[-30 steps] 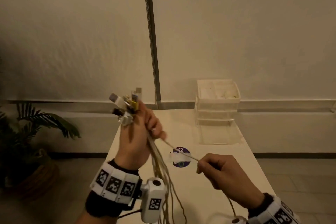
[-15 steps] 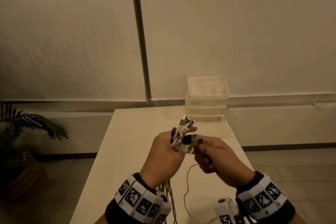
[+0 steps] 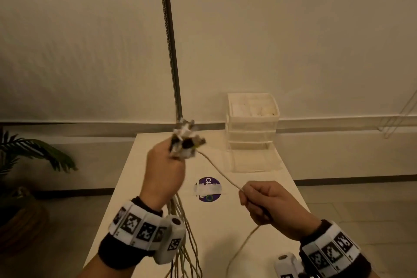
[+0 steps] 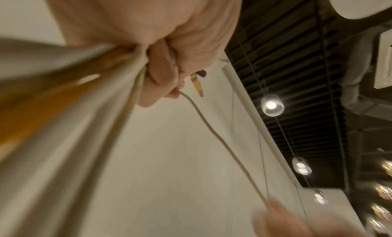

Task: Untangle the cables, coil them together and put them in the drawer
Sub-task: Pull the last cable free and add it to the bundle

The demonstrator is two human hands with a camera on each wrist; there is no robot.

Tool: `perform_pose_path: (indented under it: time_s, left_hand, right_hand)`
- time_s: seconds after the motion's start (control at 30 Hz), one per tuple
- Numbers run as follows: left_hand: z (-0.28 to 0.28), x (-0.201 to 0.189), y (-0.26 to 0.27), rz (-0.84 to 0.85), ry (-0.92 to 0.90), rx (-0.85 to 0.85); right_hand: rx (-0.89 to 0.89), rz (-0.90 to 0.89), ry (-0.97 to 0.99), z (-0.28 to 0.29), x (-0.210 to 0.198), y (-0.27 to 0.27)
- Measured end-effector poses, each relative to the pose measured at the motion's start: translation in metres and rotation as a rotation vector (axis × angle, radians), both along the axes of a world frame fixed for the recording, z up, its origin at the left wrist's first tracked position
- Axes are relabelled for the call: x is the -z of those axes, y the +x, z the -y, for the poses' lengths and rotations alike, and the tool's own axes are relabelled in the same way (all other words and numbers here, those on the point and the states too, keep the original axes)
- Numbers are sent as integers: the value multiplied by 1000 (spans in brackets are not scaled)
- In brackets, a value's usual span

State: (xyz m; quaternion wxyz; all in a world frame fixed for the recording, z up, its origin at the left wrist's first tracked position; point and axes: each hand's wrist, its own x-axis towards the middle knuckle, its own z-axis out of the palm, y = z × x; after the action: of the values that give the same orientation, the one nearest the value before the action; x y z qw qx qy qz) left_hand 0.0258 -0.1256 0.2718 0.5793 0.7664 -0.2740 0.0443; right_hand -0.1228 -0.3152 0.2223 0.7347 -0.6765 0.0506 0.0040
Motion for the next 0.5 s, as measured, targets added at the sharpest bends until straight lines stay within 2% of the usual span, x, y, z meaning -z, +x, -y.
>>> perform_pose_path:
  time_s: [0.13, 0.23, 0.4, 0.5]
  left_hand:
    - [-26, -5, 38, -138, -225, -211]
    - [-30, -5, 42, -109, -202, -265]
    - [-12, -5, 4, 111, -41, -107]
    - [2, -5, -19, 67, -33, 208]
  right_hand:
    - [41, -49, 45, 8, 17, -16]
    - [79, -44, 61, 7, 20, -17]
    - [156, -20, 84, -5, 8, -5]
    - [180, -2, 86, -11, -2, 2]
